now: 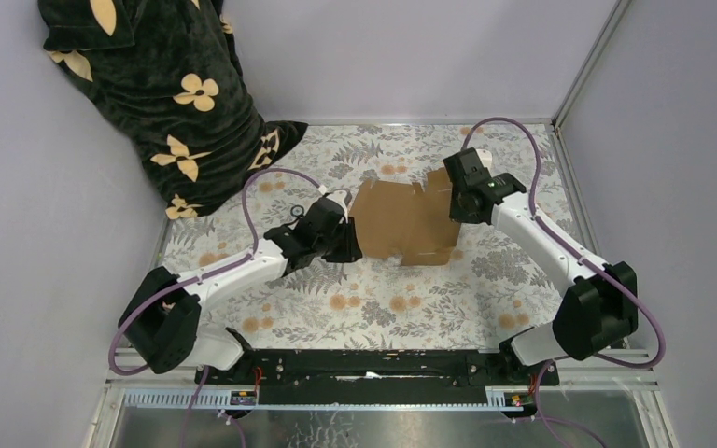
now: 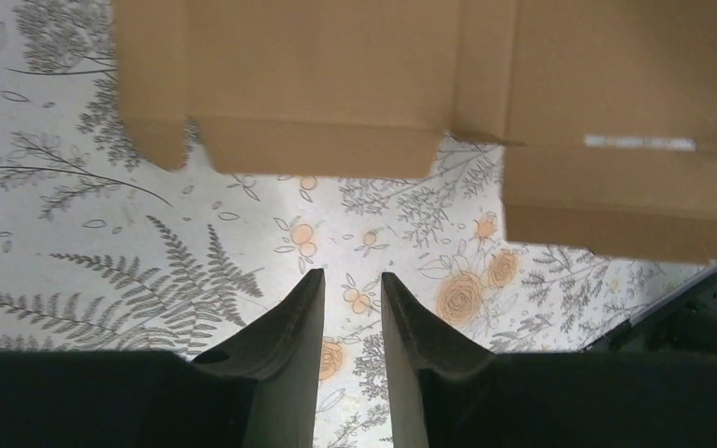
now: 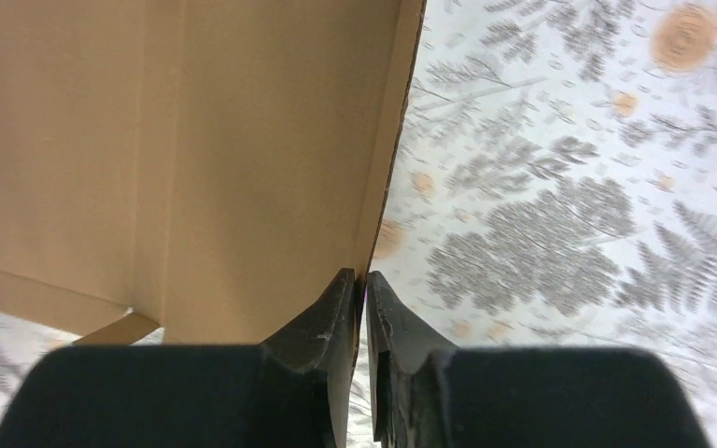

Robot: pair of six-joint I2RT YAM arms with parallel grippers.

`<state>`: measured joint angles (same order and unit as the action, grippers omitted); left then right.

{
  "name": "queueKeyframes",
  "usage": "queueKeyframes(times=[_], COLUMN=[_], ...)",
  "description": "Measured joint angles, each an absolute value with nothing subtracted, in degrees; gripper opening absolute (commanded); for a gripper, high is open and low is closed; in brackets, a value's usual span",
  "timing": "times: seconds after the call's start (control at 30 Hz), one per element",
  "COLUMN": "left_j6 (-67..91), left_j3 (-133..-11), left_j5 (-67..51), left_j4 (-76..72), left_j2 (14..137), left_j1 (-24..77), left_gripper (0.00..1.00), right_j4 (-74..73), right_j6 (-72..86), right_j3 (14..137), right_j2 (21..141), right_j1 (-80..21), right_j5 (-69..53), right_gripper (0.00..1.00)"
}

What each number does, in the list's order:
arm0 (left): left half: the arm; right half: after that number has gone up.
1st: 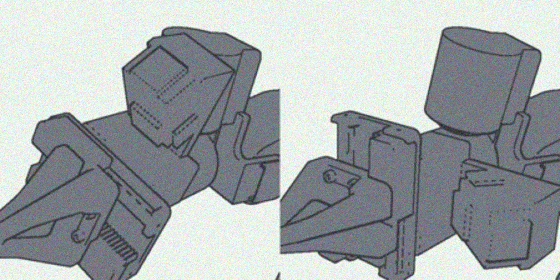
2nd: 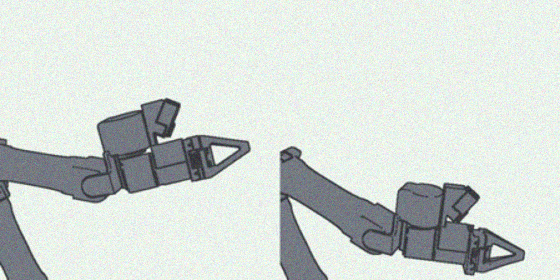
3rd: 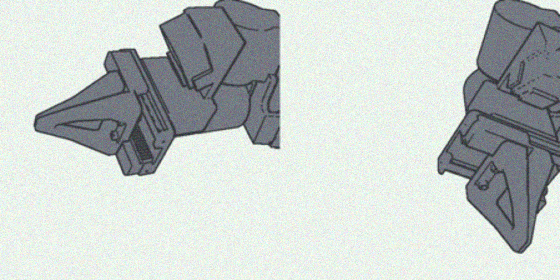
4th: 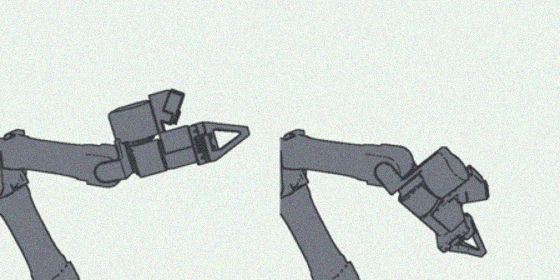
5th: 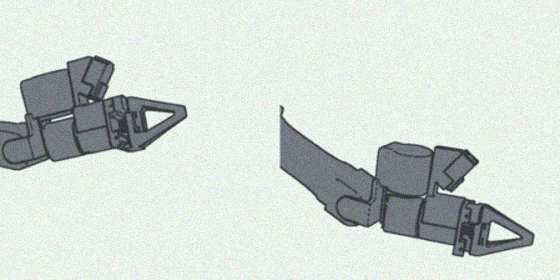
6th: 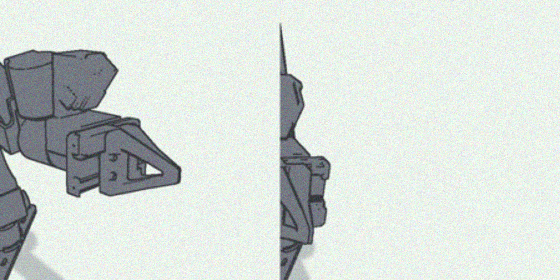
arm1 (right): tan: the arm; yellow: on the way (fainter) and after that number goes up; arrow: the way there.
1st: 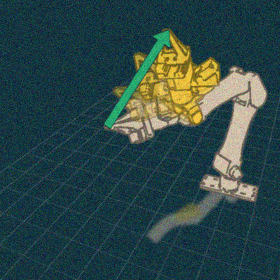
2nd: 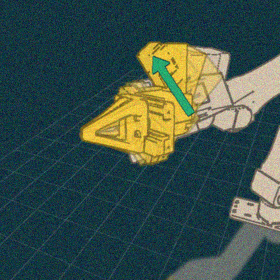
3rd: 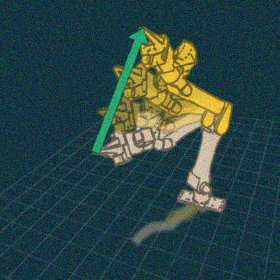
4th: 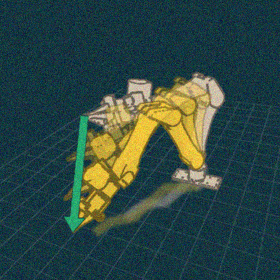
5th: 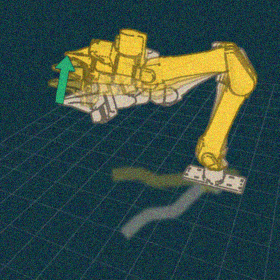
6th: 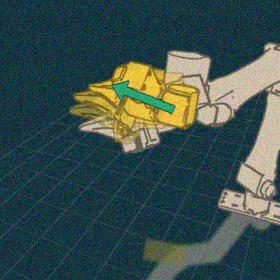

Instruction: Fold the paper box

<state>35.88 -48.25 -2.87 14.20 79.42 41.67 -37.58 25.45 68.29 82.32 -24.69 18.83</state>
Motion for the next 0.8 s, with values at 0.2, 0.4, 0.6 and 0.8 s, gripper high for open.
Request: queueKeyframes(times=[0.2, 0.4, 0.6, 0.8], left_j6=[35.4, 35.4, 35.9, 37.6], left_j3=[-48.3, -48.5, -49.0, -49.0], left_j5=[-3.0, -4.1, -6.8, -9.3], left_j4=[14.1, 13.5, 10.2, 4.3], left_j2=[80.4, 83.5, 87.8, 91.0], left_j1=[38.4, 38.1, 38.1, 38.9], left_gripper=[0.35, 0.35, 0.34, 0.34], right_j4=[-48.2, -54.9, -57.9, -60.2], right_j6=[21.2, 19.7, 19.6, 20.2], right_j3=[71.3, 73.2, 76.2, 78.1], right_j2=[85.0, 88.2, 92.3, 96.2], right_j1=[-24.8, -27.1, -32.2, -34.9], right_j5=[22.9, 30.5, 38.5, 44.1], right_gripper=[0.15, 0.15, 0.15, 0.15])
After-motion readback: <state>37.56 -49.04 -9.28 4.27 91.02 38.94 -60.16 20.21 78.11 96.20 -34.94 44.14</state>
